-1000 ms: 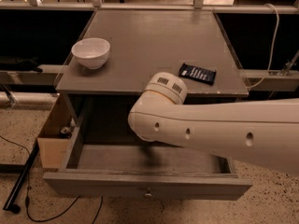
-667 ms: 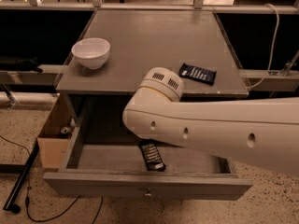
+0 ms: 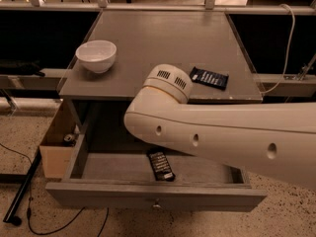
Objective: Pick rxbar chocolate from top drawer and place on counter
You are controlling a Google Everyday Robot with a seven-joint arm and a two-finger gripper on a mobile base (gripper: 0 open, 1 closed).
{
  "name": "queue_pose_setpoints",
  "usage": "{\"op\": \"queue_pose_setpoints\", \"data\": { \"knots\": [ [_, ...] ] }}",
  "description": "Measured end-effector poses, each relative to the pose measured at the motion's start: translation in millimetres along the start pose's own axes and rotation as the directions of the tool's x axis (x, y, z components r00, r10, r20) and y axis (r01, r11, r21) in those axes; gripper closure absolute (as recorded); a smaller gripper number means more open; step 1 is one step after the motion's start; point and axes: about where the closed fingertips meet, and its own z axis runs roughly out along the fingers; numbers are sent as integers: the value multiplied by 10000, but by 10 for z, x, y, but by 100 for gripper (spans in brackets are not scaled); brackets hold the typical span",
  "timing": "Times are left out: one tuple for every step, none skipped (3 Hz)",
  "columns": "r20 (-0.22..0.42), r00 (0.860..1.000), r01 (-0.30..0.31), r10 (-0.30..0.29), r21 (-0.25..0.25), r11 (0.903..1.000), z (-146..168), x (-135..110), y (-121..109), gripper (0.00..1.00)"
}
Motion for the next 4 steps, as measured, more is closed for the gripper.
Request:
{"op": "queue_pose_setpoints", "data": {
  "knots": [
    [-1,10000,0,0,-1,10000,0,0,0,58],
    [-1,10000,0,0,-1,10000,0,0,0,35],
    [-14,10000,85,-85,-98,9999,1,-3,12,4],
    [-14,10000,85,-85,-98,9999,1,-3,12,0]
  ]
}}
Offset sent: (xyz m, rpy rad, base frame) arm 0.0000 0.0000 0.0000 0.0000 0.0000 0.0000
